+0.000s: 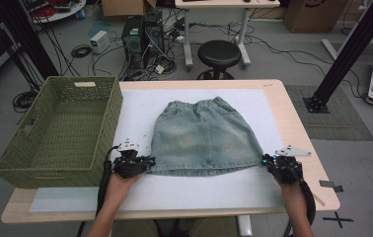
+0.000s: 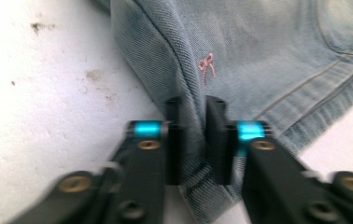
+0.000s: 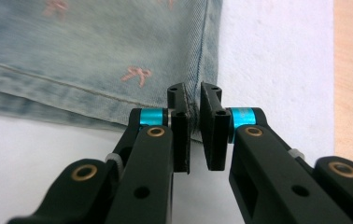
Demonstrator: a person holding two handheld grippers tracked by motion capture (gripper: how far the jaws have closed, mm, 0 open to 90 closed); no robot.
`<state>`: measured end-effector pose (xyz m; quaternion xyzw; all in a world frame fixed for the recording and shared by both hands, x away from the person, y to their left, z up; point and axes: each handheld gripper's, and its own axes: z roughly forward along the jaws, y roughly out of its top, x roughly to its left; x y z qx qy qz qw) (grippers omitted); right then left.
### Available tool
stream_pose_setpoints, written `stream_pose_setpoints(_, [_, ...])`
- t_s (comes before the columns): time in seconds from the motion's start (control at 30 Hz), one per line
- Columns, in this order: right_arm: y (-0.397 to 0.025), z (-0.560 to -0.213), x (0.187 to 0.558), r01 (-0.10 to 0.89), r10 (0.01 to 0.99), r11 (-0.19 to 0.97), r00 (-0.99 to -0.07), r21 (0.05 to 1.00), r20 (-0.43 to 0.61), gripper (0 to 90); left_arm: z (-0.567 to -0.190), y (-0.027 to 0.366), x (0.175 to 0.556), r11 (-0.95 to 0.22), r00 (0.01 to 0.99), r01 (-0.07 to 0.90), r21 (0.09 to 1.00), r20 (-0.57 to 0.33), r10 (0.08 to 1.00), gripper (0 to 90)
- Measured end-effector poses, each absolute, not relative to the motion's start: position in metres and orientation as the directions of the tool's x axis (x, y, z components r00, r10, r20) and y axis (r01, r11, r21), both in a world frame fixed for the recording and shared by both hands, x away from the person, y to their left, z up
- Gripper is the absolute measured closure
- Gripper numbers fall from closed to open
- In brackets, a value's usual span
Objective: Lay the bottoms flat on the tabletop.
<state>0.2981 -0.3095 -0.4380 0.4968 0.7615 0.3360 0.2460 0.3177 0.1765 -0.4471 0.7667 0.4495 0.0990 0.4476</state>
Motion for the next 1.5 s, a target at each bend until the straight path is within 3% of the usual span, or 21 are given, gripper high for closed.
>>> stream_pose_setpoints(0.27, [-0.317,-0.415,0.265,0.604,0.909,0.267,-0.417,0.751,0.011,84.3,-0.439,0.193,0.298,-0.171,0.614,0.635,0.754,-0.357,0.704,83.6])
stream_pose_setpoints(0.37, [-0.316,-0.421,0.259,0.636,0.9,0.294,-0.435,0.713,0.016,83.5,-0.442,0.194,0.298,-0.188,0.615,0.651,0.736,-0.366,0.698,71.5])
stream_pose_setpoints(0.43, [-0.317,-0.423,0.26,0.623,0.9,0.286,-0.436,0.728,0.02,79.3,-0.44,0.194,0.301,-0.159,0.608,0.639,0.752,-0.367,0.704,57.6])
stream_pose_setpoints(0.5, [-0.318,-0.421,0.263,0.599,0.903,0.252,-0.429,0.76,0.038,66.1,-0.437,0.193,0.306,-0.14,0.61,0.617,0.774,-0.358,0.706,51.1])
stream_pose_setpoints(0.7, [-0.299,-0.404,0.297,0.494,0.883,0.224,-0.468,0.84,0.04,49.0,-0.426,0.19,0.331,-0.084,0.595,0.547,0.833,-0.317,0.738,39.2])
stream_pose_setpoints(0.93, [-0.233,-0.395,0.37,0.475,0.837,0.254,-0.544,0.842,0.055,41.5,-0.414,0.187,0.355,-0.062,0.579,0.489,0.87,-0.27,0.769,34.1])
stream_pose_setpoints(1.1, [-0.184,-0.399,0.408,0.499,0.806,0.321,-0.591,0.805,0.045,44.2,-0.409,0.182,0.377,-0.055,0.572,0.485,0.873,-0.269,0.775,32.0])
stream_pose_setpoints(1.2, [-0.16,-0.412,0.422,0.524,0.775,0.409,-0.632,0.747,0.02,53.3,-0.407,0.179,0.387,-0.061,0.569,0.482,0.874,-0.259,0.781,31.8])
stream_pose_setpoints(1.3, [-0.149,-0.432,0.423,0.552,0.74,0.526,-0.672,0.647,-0.028,55.9,-0.405,0.178,0.398,-0.061,0.562,0.488,0.871,-0.259,0.786,31.8])
stream_pose_setpoints(1.43, [-0.154,-0.433,0.415,0.533,0.717,0.538,-0.696,0.653,-0.022,57.0,-0.408,0.174,0.41,-0.055,0.559,0.482,0.874,-0.259,0.788,31.8])
stream_pose_setpoints(1.5, [-0.162,-0.426,0.415,0.523,0.704,0.511,-0.71,0.682,0.017,53.3,-0.411,0.172,0.419,-0.056,0.547,0.515,0.855,-0.278,0.79,31.4])
